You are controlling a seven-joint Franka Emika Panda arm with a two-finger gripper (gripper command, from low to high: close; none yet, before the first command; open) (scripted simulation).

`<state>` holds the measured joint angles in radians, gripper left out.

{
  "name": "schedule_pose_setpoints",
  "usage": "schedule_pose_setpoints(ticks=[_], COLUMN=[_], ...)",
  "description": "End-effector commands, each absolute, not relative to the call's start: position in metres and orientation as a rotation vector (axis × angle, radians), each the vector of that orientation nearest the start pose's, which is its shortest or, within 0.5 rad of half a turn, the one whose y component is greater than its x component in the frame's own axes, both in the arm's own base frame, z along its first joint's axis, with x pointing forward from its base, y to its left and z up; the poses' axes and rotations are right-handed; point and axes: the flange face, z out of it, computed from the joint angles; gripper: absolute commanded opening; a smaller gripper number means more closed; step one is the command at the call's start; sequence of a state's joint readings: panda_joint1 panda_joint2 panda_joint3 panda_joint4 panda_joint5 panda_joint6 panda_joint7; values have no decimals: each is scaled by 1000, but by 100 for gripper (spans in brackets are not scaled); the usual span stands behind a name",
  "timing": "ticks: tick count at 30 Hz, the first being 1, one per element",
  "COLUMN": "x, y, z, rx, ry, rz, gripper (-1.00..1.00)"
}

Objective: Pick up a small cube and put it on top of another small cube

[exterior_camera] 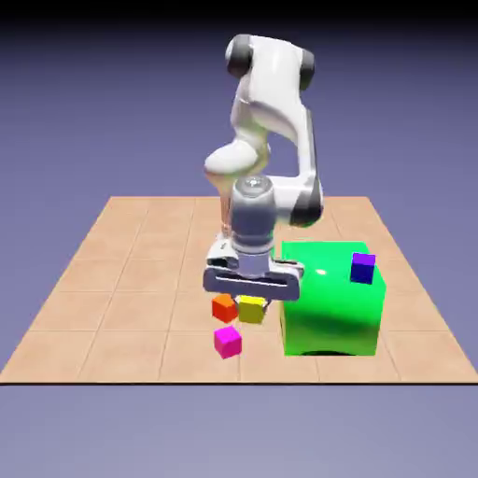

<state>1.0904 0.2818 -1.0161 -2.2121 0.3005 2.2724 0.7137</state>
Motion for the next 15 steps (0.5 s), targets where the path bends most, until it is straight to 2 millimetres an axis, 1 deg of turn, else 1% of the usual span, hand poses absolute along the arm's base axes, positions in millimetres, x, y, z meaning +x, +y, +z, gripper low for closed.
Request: schedule_pose_setpoints(ticks=[1, 8, 15], x=[534, 527, 513], y=[57, 111, 161], z=[307, 339, 369], rx=[-2943, -3123, -3222], ry=[1224, 742, 243], rz=[78, 51, 36], gripper=[-100, -100, -100])
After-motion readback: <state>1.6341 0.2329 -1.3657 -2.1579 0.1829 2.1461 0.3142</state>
